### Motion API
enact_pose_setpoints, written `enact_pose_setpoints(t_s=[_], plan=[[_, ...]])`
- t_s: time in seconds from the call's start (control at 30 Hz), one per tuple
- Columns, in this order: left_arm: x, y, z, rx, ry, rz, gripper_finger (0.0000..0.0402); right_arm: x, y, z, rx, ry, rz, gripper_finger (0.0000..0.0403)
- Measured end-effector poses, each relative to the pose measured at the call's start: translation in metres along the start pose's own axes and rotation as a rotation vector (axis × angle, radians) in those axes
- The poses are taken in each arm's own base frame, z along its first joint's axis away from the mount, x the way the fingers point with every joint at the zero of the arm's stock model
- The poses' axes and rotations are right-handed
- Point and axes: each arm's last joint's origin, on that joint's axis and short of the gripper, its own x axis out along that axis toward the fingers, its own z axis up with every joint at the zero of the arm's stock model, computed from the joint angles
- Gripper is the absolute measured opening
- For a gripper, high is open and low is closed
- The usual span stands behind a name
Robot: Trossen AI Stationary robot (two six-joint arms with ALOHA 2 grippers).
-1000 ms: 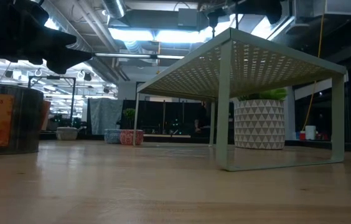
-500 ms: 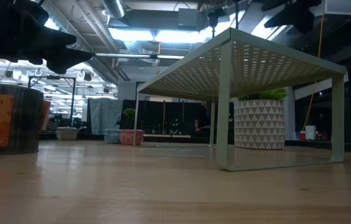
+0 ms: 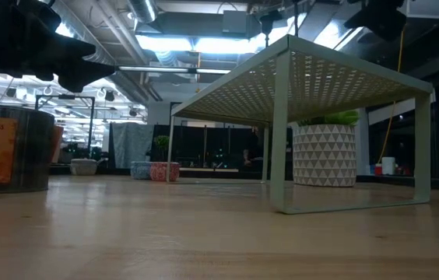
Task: Pick & Place candle stick holders
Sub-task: Put the black candle holder on the shelf aligned with the other candle holders
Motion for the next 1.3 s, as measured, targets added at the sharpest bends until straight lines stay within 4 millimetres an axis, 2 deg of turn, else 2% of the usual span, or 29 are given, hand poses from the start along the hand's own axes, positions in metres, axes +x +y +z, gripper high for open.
enact_pose_setpoints(t_s=[0.37,0.6,0.73,1.07,1.2,1.3], plan=[[0.0,0.0,0.0,0.0,0.0,0.0,0.0368,-0.008,0.021,-0.014,-0.002,0.048,0.122,0.0191],[0.0,0.0,0.0,0.0,0.0,0.0,0.0368,-0.008,0.037,-0.025,-0.011,0.047,0.128,0.0177],[0.0,0.0,0.0,0.0,0.0,0.0,0.0368,0.002,0.054,-0.035,-0.008,0.064,0.133,0.0173],[0.0,0.0,0.0,0.0,0.0,0.0,0.0368,0.04,0.117,-0.07,-0.129,0.061,0.279,0.0172],[0.0,0.0,0.0,0.0,0.0,0.0,0.0368,0.053,0.131,-0.082,-0.184,0.053,0.296,0.0171],[0.0,0.0,0.0,0.0,0.0,0.0,0.0368,0.064,0.135,-0.089,-0.262,0.02,0.247,0.0171]])
